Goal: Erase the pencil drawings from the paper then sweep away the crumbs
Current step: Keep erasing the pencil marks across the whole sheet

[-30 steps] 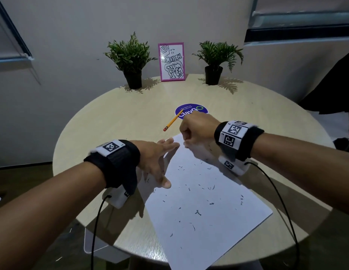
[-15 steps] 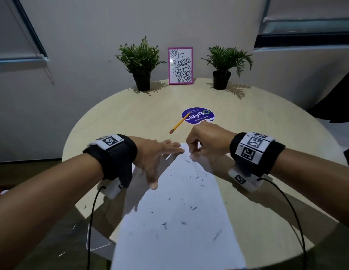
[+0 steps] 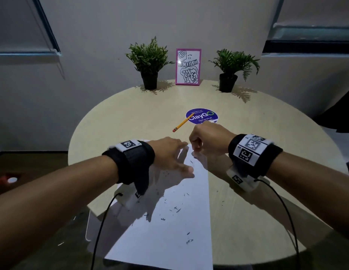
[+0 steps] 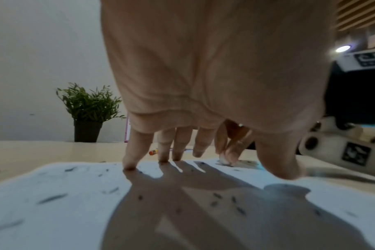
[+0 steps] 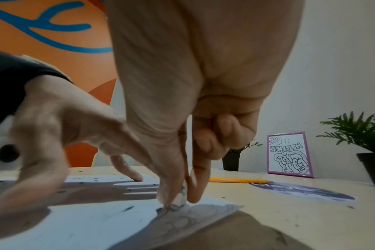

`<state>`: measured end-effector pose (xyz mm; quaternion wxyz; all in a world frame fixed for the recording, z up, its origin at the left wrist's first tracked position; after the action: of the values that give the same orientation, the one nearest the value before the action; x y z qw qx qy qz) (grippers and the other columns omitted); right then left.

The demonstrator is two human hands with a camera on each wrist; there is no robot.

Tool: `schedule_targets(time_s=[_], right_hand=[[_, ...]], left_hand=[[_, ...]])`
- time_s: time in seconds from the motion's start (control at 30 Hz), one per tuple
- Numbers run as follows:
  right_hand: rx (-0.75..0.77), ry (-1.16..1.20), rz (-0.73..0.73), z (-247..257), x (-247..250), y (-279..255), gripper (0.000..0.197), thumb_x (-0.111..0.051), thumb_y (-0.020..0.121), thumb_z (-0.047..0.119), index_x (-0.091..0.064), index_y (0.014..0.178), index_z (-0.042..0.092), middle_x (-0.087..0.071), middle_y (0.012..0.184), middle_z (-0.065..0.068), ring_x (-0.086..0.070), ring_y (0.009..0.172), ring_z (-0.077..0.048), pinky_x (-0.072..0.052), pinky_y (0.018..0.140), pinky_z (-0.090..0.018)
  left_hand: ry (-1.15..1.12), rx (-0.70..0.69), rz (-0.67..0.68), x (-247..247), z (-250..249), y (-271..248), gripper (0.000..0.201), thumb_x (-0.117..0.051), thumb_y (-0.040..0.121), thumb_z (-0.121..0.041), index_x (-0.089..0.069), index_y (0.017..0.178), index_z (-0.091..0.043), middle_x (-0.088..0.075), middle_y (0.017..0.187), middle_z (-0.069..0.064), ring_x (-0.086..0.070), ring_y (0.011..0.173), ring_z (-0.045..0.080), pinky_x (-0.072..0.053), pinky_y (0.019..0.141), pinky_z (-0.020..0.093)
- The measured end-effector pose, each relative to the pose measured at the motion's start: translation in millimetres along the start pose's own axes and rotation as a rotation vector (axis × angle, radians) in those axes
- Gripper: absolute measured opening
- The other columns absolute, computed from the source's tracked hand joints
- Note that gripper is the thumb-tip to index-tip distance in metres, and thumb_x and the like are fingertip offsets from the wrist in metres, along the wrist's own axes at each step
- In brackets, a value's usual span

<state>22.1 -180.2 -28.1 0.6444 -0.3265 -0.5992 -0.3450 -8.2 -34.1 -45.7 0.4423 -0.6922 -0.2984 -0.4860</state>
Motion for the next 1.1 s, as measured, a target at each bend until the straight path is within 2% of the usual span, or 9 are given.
schedule_targets(time_s=[0.1, 0.2, 0.27, 0.43, 0.63, 0.83, 0.93, 1.0, 1.1], right_hand=[[-0.006, -0.021, -0.007, -0.2, 1.8, -2.2, 0.013, -0.083, 0.078, 0.03, -0.072, 0.077, 0.022, -0.068, 0.075, 0.006, -0.062, 0.074, -0.015, -0.053, 0.065, -0.031], [0.003, -0.024, -0.017, 2.7, 2.1, -5.7, 0.012, -0.082, 0.08, 0.026, -0.072, 0.079, 0.02, -0.069, 0.076, 0.006, -0.064, 0.079, -0.018, -0.051, 0.065, -0.029], [0.05, -0.065, -0.023, 11.0, 1.1, -10.4, 0.011, -0.079, 0.083, 0.026, -0.071, 0.083, 0.018, -0.069, 0.079, 0.004, -0.061, 0.081, -0.019, -0.047, 0.065, -0.029], [0.181, -0.029, 0.103, 30.4, -1.5, -24.1, 0.014, -0.076, 0.085, 0.03, -0.068, 0.077, 0.021, -0.057, 0.066, 0.014, -0.045, 0.068, -0.005, -0.043, 0.064, -0.03], [0.047, 0.024, 0.043, -2.6, 6.9, -1.7, 0.01, -0.082, 0.079, 0.025, -0.075, 0.076, 0.019, -0.069, 0.071, 0.01, -0.063, 0.07, -0.011, -0.056, 0.067, -0.035], [0.215, 0.131, 0.143, 16.4, -0.6, -22.7, 0.009, -0.079, 0.081, 0.024, -0.076, 0.075, 0.017, -0.057, 0.057, 0.017, -0.054, 0.06, 0.006, -0.034, 0.053, -0.012], [0.13, 0.135, 0.094, 2.0, 4.3, -8.7, 0.01, -0.081, 0.08, 0.026, -0.076, 0.076, 0.017, -0.062, 0.061, 0.015, -0.056, 0.058, 0.0, -0.034, 0.054, -0.012], [0.083, 0.071, 0.031, -2.4, 2.9, -1.3, 0.011, -0.08, 0.08, 0.026, -0.074, 0.076, 0.018, -0.064, 0.067, 0.012, -0.059, 0.065, -0.006, -0.044, 0.059, -0.025], [0.119, -0.019, 0.029, 14.7, -0.8, -9.2, 0.013, -0.076, 0.084, 0.027, -0.069, 0.077, 0.018, -0.06, 0.072, 0.011, -0.054, 0.075, -0.015, -0.042, 0.064, -0.03]], left_hand=[[0.068, 0.021, 0.034, -12.0, -4.4, -0.1, 0.088, -0.058, 0.081, -0.075, -0.031, 0.147, -0.023, -0.04, 0.132, -0.002, -0.041, 0.13, 0.022, -0.043, 0.101, 0.045], [0.077, 0.039, 0.094, -13.6, -4.8, -5.2, 0.101, -0.053, 0.084, -0.074, -0.003, 0.159, -0.027, -0.008, 0.164, -0.002, -0.01, 0.151, 0.018, -0.026, 0.118, 0.047], [0.066, 0.032, 0.121, -12.0, -4.7, -7.2, 0.104, -0.053, 0.083, -0.076, 0.004, 0.158, -0.033, 0.007, 0.166, -0.005, 0.002, 0.153, 0.017, -0.019, 0.121, 0.048], [0.032, -0.002, 0.127, -14.0, 0.2, 1.2, 0.092, -0.055, 0.077, -0.08, -0.018, 0.152, -0.043, -0.009, 0.165, -0.005, -0.011, 0.151, 0.021, -0.025, 0.118, 0.051], [0.108, 0.059, 0.178, -13.3, -3.4, -0.2, 0.109, -0.051, 0.08, -0.081, 0.014, 0.155, -0.036, 0.019, 0.165, -0.003, 0.012, 0.153, 0.018, -0.011, 0.123, 0.049], [0.109, 0.082, 0.224, -14.7, 1.9, 4.0, 0.109, -0.05, 0.075, -0.085, 0.015, 0.153, -0.044, 0.024, 0.163, -0.009, 0.018, 0.152, 0.018, -0.009, 0.116, 0.068], [0.103, 0.09, 0.226, -17.2, 2.8, 5.2, 0.111, -0.05, 0.075, -0.086, 0.019, 0.152, -0.044, 0.026, 0.162, -0.01, 0.019, 0.151, 0.017, -0.01, 0.12, 0.061], [0.091, 0.089, 0.219, -18.1, 3.3, 5.6, 0.112, -0.05, 0.075, -0.086, 0.02, 0.151, -0.044, 0.025, 0.162, -0.01, 0.018, 0.151, 0.017, -0.01, 0.121, 0.058], [0.093, 0.072, 0.219, -20.3, 5.8, 9.7, 0.11, -0.048, 0.071, -0.09, 0.013, 0.153, -0.047, 0.022, 0.163, -0.012, 0.015, 0.152, 0.02, -0.015, 0.118, 0.062]])
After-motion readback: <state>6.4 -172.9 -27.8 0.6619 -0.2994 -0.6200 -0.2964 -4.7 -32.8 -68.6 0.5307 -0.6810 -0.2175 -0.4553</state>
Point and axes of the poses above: each hand's wrist, its own y-axis towards the middle knuckle, its own x-axis out of the back of the hand, z = x × y, the point moved 3 cm from there along y, towards the middle knuckle
